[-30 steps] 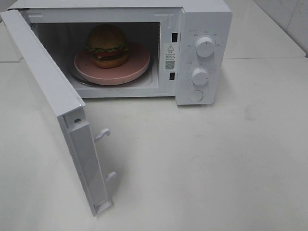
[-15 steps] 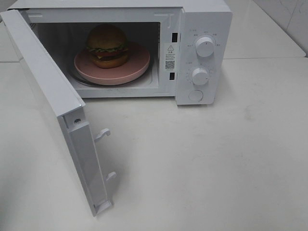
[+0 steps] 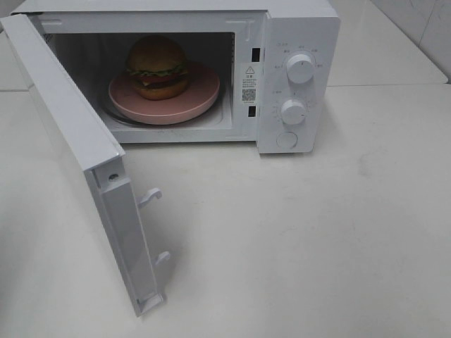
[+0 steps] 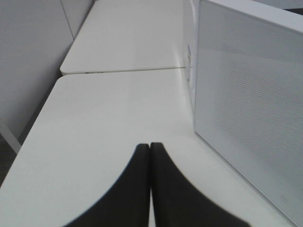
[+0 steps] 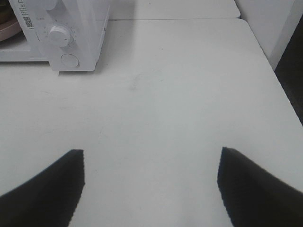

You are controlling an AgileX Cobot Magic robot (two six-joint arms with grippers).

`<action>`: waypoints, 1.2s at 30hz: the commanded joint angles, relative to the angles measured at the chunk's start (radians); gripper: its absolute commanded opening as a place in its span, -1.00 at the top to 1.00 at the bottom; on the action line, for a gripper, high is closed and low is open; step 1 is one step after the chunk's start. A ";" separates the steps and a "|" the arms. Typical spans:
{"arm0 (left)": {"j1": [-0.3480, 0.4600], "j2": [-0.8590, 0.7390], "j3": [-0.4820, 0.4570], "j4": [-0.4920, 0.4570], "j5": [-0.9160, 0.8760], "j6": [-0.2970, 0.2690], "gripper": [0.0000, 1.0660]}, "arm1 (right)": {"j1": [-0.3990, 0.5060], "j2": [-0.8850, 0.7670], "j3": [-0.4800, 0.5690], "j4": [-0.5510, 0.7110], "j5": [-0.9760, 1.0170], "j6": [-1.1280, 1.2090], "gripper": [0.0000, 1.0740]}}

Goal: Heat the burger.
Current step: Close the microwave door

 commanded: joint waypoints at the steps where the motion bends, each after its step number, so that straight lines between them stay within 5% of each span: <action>1: -0.004 0.051 0.034 -0.064 -0.163 0.029 1.00 | -0.006 -0.027 0.002 0.000 -0.007 -0.009 -0.40; 6: -0.004 0.103 0.034 -0.061 -0.267 0.022 1.00 | -0.006 -0.027 0.002 0.000 -0.007 -0.009 -0.40; 11: -0.004 0.202 0.034 -0.022 -0.358 -0.089 1.00 | -0.006 -0.027 0.002 0.000 -0.007 -0.009 -0.40; 13: -0.004 0.261 0.034 0.103 -0.404 -0.207 1.00 | -0.006 -0.027 0.002 0.000 -0.007 -0.009 -0.40; 14: -0.004 0.261 0.034 0.103 -0.404 -0.207 1.00 | -0.006 -0.027 0.002 0.000 -0.007 -0.009 -0.40; 16: -0.004 0.309 0.034 0.272 -0.468 -0.370 1.00 | -0.006 -0.027 0.002 0.000 -0.007 -0.009 -0.40; 17: -0.004 0.309 0.034 0.272 -0.468 -0.370 1.00 | -0.006 -0.027 0.002 0.000 -0.007 -0.009 -0.40; 19: -0.004 0.384 0.034 0.554 -0.581 -0.655 1.00 | -0.006 -0.027 0.002 0.000 -0.007 -0.009 -0.40; 20: -0.004 0.384 0.034 0.554 -0.581 -0.655 1.00 | -0.006 -0.027 0.002 0.000 -0.007 -0.009 -0.40; 22: -0.004 0.452 0.034 0.743 -0.659 -0.789 1.00 | -0.006 -0.027 0.002 0.000 -0.007 -0.009 -0.40; 31: -0.011 0.598 0.034 0.797 -0.830 -0.827 1.00 | -0.006 -0.027 0.002 0.000 -0.007 -0.009 -0.40; 36: -0.148 0.686 0.034 0.688 -0.881 -0.744 1.00 | -0.006 -0.027 0.002 0.000 -0.007 -0.009 -0.40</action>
